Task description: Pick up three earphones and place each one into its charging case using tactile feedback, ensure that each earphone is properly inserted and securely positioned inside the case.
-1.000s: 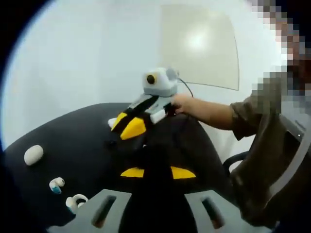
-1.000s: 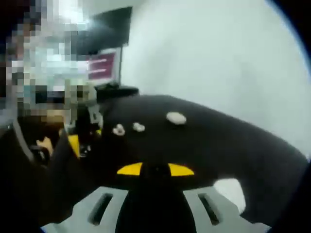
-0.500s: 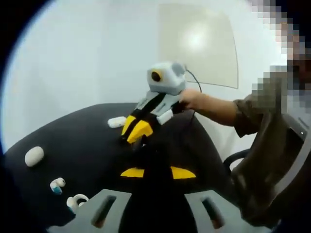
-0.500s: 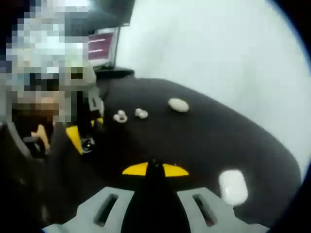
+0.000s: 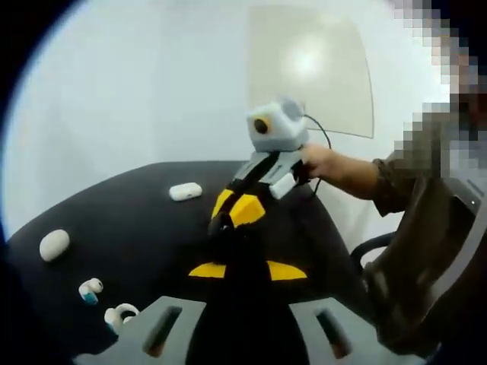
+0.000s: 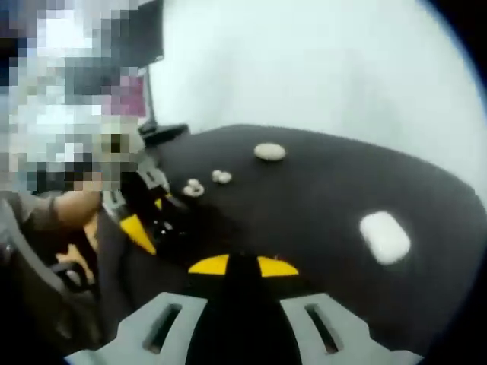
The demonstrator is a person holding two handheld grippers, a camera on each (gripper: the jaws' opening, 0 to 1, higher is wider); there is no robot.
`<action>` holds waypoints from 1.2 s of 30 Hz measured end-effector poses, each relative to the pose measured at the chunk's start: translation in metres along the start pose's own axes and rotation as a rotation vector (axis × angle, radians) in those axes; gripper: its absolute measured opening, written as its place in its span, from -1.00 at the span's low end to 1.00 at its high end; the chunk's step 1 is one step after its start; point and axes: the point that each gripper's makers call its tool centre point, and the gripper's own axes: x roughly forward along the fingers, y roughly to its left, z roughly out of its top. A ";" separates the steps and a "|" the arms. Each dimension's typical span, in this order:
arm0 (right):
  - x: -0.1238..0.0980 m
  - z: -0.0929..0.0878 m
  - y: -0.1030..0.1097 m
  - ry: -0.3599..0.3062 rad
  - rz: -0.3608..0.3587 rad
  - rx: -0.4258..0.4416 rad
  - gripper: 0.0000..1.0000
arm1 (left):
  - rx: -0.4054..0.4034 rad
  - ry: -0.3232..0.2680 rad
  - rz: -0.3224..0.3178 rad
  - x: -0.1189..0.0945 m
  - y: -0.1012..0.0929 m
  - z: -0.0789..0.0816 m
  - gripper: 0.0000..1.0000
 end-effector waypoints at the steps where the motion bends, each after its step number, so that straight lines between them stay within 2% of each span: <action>1: -0.004 0.008 -0.003 -0.029 0.004 -0.012 -0.60 | -0.001 0.000 0.000 0.000 0.000 0.000 -0.71; 4: -0.018 0.032 -0.018 -0.125 0.015 -0.051 -0.60 | -0.004 0.000 -0.001 0.000 0.001 0.000 -0.71; 7: -0.017 0.029 -0.042 -0.104 0.027 -0.030 -0.60 | -0.005 0.000 -0.003 -0.001 0.001 0.000 -0.71; 9: -0.010 0.025 -0.049 -0.125 0.059 0.050 -0.61 | -0.005 0.000 -0.002 -0.001 0.002 0.000 -0.71; 11: -0.002 0.019 -0.043 -0.119 0.132 0.103 -0.63 | -0.003 0.000 -0.002 -0.001 0.002 -0.001 -0.71; 13: 0.006 0.019 -0.037 -0.132 0.174 0.162 -0.64 | -0.005 -0.001 -0.003 -0.001 0.002 -0.001 -0.71; 16: 0.014 0.020 -0.025 -0.132 0.236 0.160 -0.64 | -0.007 -0.001 -0.005 -0.001 0.002 -0.001 -0.71; 18: 0.017 0.018 -0.016 -0.110 0.296 0.229 -0.64 | -0.007 -0.001 -0.007 -0.002 0.002 -0.001 -0.71; 21: 0.019 0.009 -0.020 -0.052 0.288 0.251 -0.63 | -0.009 -0.001 -0.008 -0.002 0.002 -0.001 -0.71; 24: 0.011 0.008 -0.015 -0.050 0.321 0.291 -0.63 | -0.008 -0.001 -0.008 -0.002 0.002 -0.001 -0.71; 31: -0.011 -0.007 0.001 0.006 0.338 0.246 -0.63 | -0.007 -0.001 -0.008 -0.002 0.002 -0.001 -0.71; 36: -0.017 -0.005 0.016 0.010 0.379 0.191 -0.63 | -0.007 0.000 -0.006 -0.002 0.002 -0.001 -0.71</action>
